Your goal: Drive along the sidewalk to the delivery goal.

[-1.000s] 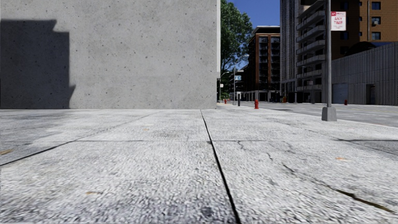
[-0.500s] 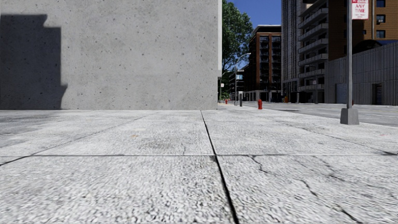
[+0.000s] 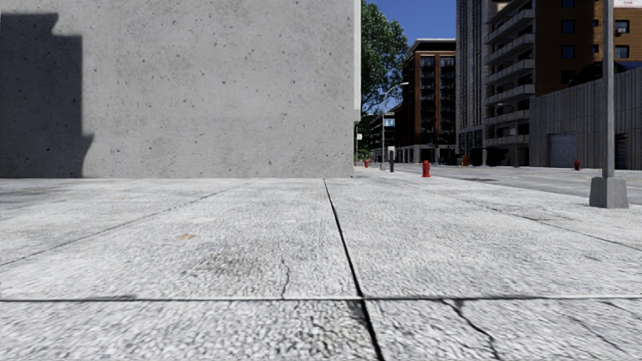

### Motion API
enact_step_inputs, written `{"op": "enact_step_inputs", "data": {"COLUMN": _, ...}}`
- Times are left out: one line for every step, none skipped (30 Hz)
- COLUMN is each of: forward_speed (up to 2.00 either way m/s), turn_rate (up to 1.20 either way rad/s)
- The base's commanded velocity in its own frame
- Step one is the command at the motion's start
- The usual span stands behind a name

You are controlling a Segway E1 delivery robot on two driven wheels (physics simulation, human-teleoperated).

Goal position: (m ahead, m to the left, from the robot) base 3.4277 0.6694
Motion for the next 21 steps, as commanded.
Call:
{"op": "enact_step_inputs", "data": {"forward_speed": 1.99, "turn_rate": 0.16}}
{"op": "enact_step_inputs", "data": {"forward_speed": 1.99, "turn_rate": 0.16}}
{"op": "enact_step_inputs", "data": {"forward_speed": 1.99, "turn_rate": 0.20}}
{"op": "enact_step_inputs", "data": {"forward_speed": 1.99, "turn_rate": 0.21}}
{"op": "enact_step_inputs", "data": {"forward_speed": 1.99, "turn_rate": 0.21}}
{"op": "enact_step_inputs", "data": {"forward_speed": 1.99, "turn_rate": 0.21}}
{"op": "enact_step_inputs", "data": {"forward_speed": 1.99, "turn_rate": 0.21}}
{"op": "enact_step_inputs", "data": {"forward_speed": 1.99, "turn_rate": 0.21}}
{"op": "enact_step_inputs", "data": {"forward_speed": 1.99, "turn_rate": 0.21}}
{"op": "enact_step_inputs", "data": {"forward_speed": 1.99, "turn_rate": 0.21}}
{"op": "enact_step_inputs", "data": {"forward_speed": 1.99, "turn_rate": 0.21}}
{"op": "enact_step_inputs", "data": {"forward_speed": 1.99, "turn_rate": 0.21}}
{"op": "enact_step_inputs", "data": {"forward_speed": 1.99, "turn_rate": 0.21}}
{"op": "enact_step_inputs", "data": {"forward_speed": 1.99, "turn_rate": 0.21}}
{"op": "enact_step_inputs", "data": {"forward_speed": 1.99, "turn_rate": 0.21}}
{"op": "enact_step_inputs", "data": {"forward_speed": 1.99, "turn_rate": 0.22}}
{"op": "enact_step_inputs", "data": {"forward_speed": 1.99, "turn_rate": 0.22}}
{"op": "enact_step_inputs", "data": {"forward_speed": 1.99, "turn_rate": 0.22}}
{"op": "enact_step_inputs", "data": {"forward_speed": 1.99, "turn_rate": 0.22}}
{"op": "enact_step_inputs", "data": {"forward_speed": 1.99, "turn_rate": 0.22}}
{"op": "enact_step_inputs", "data": {"forward_speed": 1.99, "turn_rate": 0.22}}
